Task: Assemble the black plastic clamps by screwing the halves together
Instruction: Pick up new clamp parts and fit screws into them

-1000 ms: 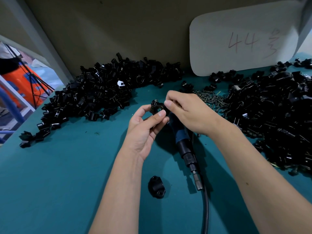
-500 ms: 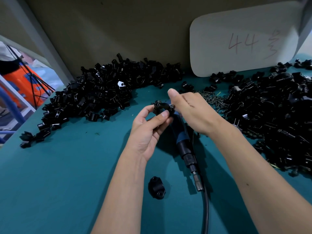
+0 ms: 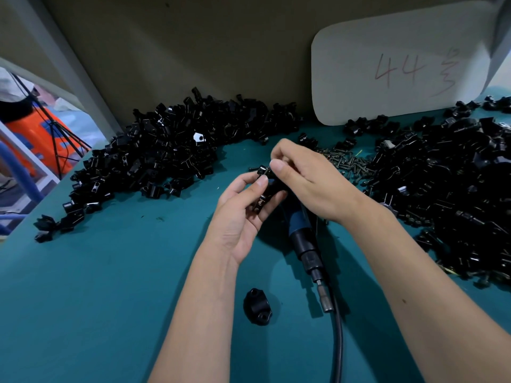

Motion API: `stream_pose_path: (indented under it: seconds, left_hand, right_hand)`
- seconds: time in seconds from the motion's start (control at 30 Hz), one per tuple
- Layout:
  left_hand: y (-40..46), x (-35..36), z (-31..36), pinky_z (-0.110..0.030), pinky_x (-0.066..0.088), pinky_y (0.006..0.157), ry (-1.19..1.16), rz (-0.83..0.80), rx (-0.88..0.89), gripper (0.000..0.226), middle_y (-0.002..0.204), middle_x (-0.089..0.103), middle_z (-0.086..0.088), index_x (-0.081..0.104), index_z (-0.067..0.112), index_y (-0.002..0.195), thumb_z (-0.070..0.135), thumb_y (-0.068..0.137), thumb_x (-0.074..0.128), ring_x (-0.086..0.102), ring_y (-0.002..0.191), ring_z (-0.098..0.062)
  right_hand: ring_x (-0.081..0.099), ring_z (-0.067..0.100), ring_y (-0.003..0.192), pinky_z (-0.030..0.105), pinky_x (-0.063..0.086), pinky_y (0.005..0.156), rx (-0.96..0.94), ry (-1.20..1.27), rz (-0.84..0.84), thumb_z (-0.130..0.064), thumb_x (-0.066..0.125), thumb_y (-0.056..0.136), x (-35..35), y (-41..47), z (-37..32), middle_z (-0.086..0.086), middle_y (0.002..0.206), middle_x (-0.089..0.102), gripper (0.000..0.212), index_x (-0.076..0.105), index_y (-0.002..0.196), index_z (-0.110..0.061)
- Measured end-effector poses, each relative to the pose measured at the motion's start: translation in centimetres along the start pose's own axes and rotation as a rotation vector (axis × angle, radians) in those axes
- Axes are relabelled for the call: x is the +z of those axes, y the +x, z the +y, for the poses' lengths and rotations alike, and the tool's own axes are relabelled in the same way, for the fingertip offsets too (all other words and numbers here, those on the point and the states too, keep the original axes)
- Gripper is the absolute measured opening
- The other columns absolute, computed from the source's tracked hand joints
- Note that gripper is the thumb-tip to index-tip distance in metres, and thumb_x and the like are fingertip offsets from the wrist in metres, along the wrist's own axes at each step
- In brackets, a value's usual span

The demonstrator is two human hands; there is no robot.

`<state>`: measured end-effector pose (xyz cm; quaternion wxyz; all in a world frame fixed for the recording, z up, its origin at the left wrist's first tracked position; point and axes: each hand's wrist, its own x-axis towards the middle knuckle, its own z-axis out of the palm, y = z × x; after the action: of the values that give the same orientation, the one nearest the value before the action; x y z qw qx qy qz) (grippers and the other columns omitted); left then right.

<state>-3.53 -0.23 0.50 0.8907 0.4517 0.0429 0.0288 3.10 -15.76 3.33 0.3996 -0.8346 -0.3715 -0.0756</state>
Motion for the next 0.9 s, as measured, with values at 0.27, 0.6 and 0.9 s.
stream_pose_path:
  seconds: [0.27, 0.6, 0.9]
  left_hand:
    - [0.1, -0.2, 0.0, -0.031, 0.061, 0.081, 0.082, 0.017, 0.055, 0.018, 0.102, 0.074, -0.014, 0.064, 0.009, 0.095, 0.011, 0.08, 0.075, 0.073, 0.094, -0.02]
    - [0.2, -0.4, -0.4, -0.033, 0.061, 0.083, 0.156, -0.001, 0.035, 0.012, 0.11, 0.065, -0.022, 0.07, 0.012, 0.086, 0.015, 0.078, 0.079, 0.068, 0.104, -0.029]
    - [1.0, -0.6, -1.0, -0.043, 0.061, 0.083, 0.55, 0.091, 0.426, 0.023, 0.094, 0.071, 0.004, 0.069, 0.014, 0.095, 0.004, 0.081, 0.084, 0.069, 0.087, -0.022]
  right_hand:
    - [0.046, 0.012, 0.085, 0.027, 0.036, 0.073, 0.006, 0.014, -0.067, -0.029, 0.048, 0.109, 0.0, 0.2, 0.1, 0.003, 0.087, 0.051, 0.011, 0.048, 0.1, -0.022]
    - [0.047, 0.02, 0.083, 0.034, 0.039, 0.075, 0.025, -0.078, -0.077, -0.039, 0.041, 0.109, 0.4, 0.1, 0.2, 0.0, 0.088, 0.043, 0.024, 0.046, 0.09, -0.026]
    - [0.047, 0.028, 0.059, 0.045, 0.039, 0.061, 0.201, -0.151, 0.115, -0.04, 0.044, 0.109, 1.5, 0.5, -1.1, 0.002, 0.057, 0.044, 0.061, 0.036, 0.052, -0.02]
